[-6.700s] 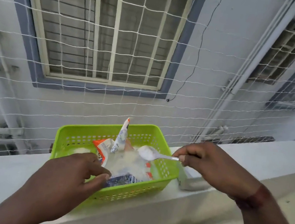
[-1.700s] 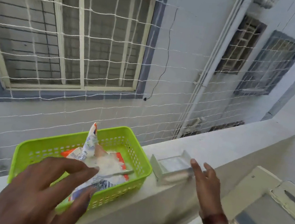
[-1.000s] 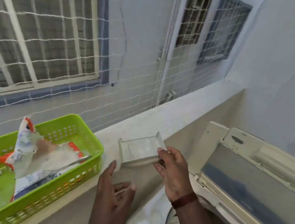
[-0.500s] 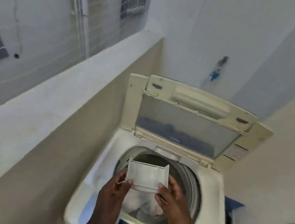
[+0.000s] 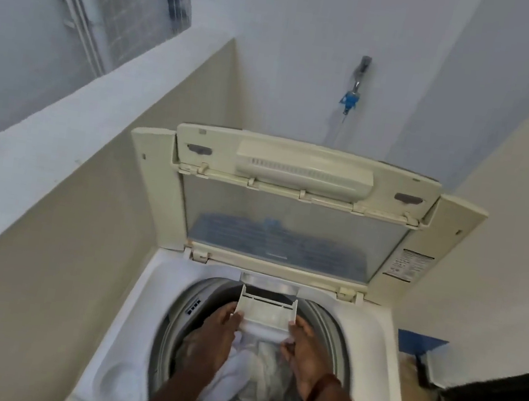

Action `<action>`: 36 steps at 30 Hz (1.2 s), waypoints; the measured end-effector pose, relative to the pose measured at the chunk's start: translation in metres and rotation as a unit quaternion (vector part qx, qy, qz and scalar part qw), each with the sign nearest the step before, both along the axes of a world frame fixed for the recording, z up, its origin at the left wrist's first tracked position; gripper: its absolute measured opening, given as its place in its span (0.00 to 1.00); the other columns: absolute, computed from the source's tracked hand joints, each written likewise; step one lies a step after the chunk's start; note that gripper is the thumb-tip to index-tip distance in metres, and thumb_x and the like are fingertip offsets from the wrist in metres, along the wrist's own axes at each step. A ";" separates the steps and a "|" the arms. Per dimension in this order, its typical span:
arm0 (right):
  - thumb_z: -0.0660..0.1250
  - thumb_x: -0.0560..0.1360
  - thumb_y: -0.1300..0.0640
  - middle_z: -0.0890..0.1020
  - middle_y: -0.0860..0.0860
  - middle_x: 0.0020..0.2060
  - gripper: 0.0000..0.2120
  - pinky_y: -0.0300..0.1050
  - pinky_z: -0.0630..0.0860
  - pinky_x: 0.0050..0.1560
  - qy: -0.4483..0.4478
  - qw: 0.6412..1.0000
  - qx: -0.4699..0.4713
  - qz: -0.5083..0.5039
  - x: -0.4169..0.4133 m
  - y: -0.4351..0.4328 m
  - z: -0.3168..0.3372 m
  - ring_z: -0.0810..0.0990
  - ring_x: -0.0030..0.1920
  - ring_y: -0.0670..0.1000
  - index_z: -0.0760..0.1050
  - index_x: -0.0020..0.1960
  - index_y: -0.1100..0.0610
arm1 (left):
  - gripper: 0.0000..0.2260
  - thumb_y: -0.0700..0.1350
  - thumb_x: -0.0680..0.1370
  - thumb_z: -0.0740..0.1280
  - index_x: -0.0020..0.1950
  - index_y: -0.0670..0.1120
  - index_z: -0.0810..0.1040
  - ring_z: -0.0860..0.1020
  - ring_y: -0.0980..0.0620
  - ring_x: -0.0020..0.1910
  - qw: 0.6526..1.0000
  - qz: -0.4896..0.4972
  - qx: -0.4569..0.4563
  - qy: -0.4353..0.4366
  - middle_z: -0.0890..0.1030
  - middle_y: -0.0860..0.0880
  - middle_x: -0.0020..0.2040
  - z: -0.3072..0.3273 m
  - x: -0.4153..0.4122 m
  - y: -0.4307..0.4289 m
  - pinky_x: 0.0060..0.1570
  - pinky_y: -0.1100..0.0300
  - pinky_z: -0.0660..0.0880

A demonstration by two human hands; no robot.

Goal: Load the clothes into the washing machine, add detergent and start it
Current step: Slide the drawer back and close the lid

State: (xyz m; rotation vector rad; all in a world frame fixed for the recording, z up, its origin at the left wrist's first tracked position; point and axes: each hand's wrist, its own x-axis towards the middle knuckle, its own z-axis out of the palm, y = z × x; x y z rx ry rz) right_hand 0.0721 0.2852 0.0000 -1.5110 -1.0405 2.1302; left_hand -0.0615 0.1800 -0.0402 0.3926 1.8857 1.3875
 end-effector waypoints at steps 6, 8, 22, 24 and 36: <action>0.58 0.81 0.64 0.81 0.51 0.40 0.11 0.35 0.77 0.34 -0.003 1.000 -0.014 -0.016 -0.022 0.022 -0.012 0.78 0.39 0.48 0.76 0.46 0.54 | 0.08 0.42 0.80 0.63 0.54 0.48 0.81 0.80 0.56 0.45 0.999 0.041 0.016 -0.013 0.85 0.51 0.46 -0.004 -0.011 0.029 0.52 0.50 0.77; 0.58 0.81 0.64 0.80 0.50 0.38 0.11 0.36 0.77 0.34 -0.015 1.000 -0.010 -0.019 -0.025 0.023 -0.015 0.78 0.38 0.47 0.76 0.46 0.53 | 0.07 0.48 0.79 0.64 0.53 0.52 0.82 0.80 0.52 0.48 0.999 0.049 0.011 -0.010 0.85 0.51 0.48 -0.012 -0.010 0.029 0.55 0.46 0.76; 0.59 0.81 0.62 0.79 0.50 0.42 0.11 0.41 0.74 0.43 -0.010 0.999 0.012 -0.033 -0.034 0.029 -0.008 0.77 0.43 0.48 0.75 0.44 0.50 | 0.08 0.45 0.80 0.64 0.53 0.49 0.82 0.81 0.50 0.46 0.986 0.145 0.054 -0.066 0.85 0.46 0.47 -0.005 -0.004 0.041 0.50 0.50 0.78; 0.60 0.81 0.62 0.79 0.50 0.43 0.11 0.41 0.75 0.43 -0.010 0.999 0.012 -0.047 -0.035 0.029 -0.008 0.77 0.44 0.48 0.75 0.45 0.49 | 0.07 0.45 0.79 0.65 0.48 0.52 0.83 0.80 0.50 0.42 0.983 0.155 0.065 -0.072 0.84 0.46 0.44 -0.003 -0.004 0.042 0.46 0.51 0.78; 0.62 0.80 0.60 0.81 0.50 0.43 0.09 0.36 0.78 0.35 0.000 0.993 0.064 -0.097 -0.036 0.020 -0.018 0.79 0.43 0.48 0.78 0.47 0.49 | 0.06 0.42 0.78 0.67 0.50 0.49 0.84 0.81 0.60 0.39 0.975 0.172 0.083 -0.109 0.85 0.54 0.39 -0.003 -0.008 0.042 0.41 0.63 0.79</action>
